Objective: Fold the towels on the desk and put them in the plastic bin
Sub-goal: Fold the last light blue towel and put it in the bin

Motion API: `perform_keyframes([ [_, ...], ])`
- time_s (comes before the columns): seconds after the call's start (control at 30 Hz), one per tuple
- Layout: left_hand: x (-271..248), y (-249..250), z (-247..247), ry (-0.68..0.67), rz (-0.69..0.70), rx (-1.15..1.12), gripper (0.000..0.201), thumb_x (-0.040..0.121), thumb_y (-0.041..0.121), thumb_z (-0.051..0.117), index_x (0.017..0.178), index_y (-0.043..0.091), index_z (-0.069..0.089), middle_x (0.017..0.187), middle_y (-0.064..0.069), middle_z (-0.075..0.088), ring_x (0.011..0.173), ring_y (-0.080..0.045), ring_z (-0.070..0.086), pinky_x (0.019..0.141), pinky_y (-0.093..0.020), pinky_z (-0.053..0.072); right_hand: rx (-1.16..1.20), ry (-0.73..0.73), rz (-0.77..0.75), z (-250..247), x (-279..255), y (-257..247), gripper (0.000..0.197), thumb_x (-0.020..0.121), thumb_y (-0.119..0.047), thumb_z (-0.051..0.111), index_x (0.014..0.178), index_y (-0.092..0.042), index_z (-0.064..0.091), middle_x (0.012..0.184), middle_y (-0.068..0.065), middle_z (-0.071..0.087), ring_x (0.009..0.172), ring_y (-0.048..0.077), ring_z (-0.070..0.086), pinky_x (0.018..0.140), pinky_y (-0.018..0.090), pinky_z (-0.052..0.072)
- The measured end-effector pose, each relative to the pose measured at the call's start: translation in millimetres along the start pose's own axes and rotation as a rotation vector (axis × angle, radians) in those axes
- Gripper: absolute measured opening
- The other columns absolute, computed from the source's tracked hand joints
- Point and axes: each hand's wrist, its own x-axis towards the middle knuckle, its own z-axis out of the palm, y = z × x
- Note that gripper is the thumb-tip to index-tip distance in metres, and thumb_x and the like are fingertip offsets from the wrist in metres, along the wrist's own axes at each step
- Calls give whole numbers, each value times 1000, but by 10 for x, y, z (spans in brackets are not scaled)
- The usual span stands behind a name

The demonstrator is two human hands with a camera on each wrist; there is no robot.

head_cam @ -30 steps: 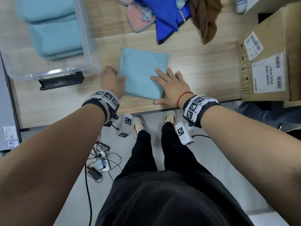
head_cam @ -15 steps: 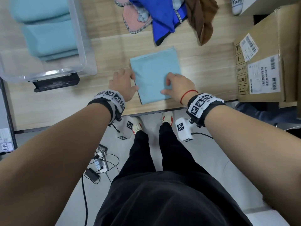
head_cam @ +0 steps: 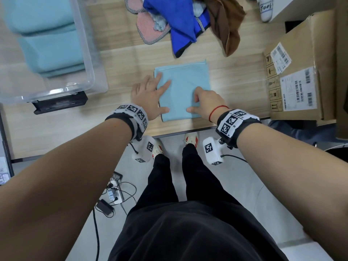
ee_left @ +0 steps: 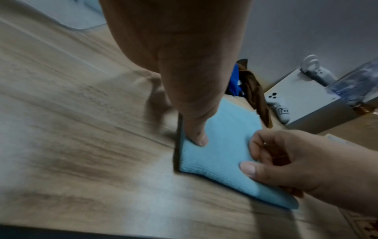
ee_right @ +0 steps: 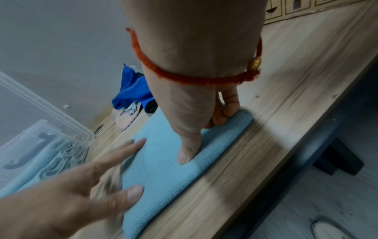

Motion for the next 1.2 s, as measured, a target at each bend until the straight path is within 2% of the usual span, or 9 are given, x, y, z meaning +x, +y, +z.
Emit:
perform_keyframes([
  [0.13, 24, -32, -8, -34, -37, 40, 104, 77, 67, 61, 151, 41, -8, 160, 10, -18, 148, -30, -4, 115, -57, 10, -10, 63, -56, 1, -47, 48, 50, 77, -44, 76, 106, -18, 45, 109, 4, 53, 94, 26, 53, 74, 36, 44],
  [0.27, 48, -11, -53, -56, -102, 19, 115, 71, 70, 65, 150, 40, -13, 160, 3, -21, 148, -32, -7, 115, -59, 7, -140, 212, -329, 16, -130, 74, 68, 68, -41, 82, 125, -24, 49, 134, 4, 41, 120, 26, 42, 95, 42, 43],
  [0.37, 38, -9, -97, -25, -112, 33, 118, 69, 70, 68, 152, 36, -9, 161, 1, -16, 148, -31, -7, 114, -60, 5, -188, 98, -439, 58, -162, 125, 75, 66, -46, 82, 131, -28, 49, 150, 1, 35, 137, 24, 31, 111, 41, 31],
  [0.5, -36, 52, -137, 138, -59, -11, 110, 67, 67, 71, 153, 33, 12, 162, -2, 4, 148, -26, 5, 115, -54, 10, -190, 105, -430, 106, -188, 130, 53, 74, -27, 77, 121, -20, 54, 154, 4, 33, 142, 28, 30, 113, 39, 32],
  [0.67, -145, 112, -110, 91, 160, -172, 89, 60, 76, 65, 134, 27, 54, 138, 2, 53, 130, -20, 46, 109, -45, 30, -146, 161, -382, 93, -199, 60, 23, 78, -28, 63, 100, -21, 63, 145, -1, 48, 135, 25, 43, 96, 39, 44],
  [0.77, -225, 114, -87, -32, 183, -155, 93, 57, 71, 73, 134, 22, 54, 135, 2, 57, 123, -20, 53, 106, -42, 36, -77, 180, -298, 5, -161, -4, 20, 81, -36, 55, 98, -25, 54, 111, 0, 64, 101, 31, 61, 77, 37, 43],
  [0.87, -223, 139, -117, -27, 149, -222, 77, 65, 48, 83, 131, 20, 55, 126, 1, 61, 111, -22, 57, 98, -36, 41, -46, 206, -224, -135, -106, -56, 21, 86, -38, 50, 101, -24, 49, 84, 6, 61, 78, 35, 57, 70, 36, 40],
  [1.03, -46, 116, -178, 62, -15, -347, 12, 89, 24, 63, 99, 19, 67, 85, 0, 64, 86, -25, 59, 70, -30, 38, 60, 103, -162, -333, 19, -37, 21, 88, -42, 51, 102, -26, 50, 94, 6, 65, 87, 34, 58, 75, 38, 47],
  [1.2, 106, 20, -232, 116, -91, -567, 26, 96, 27, 55, 85, 6, 65, 74, -4, 57, 72, -20, 50, 64, -30, 33, 298, -15, -126, -519, 78, 194, 49, 76, -50, 75, 114, -23, 60, 110, -5, 61, 101, 14, 55, 92, 29, 43],
])
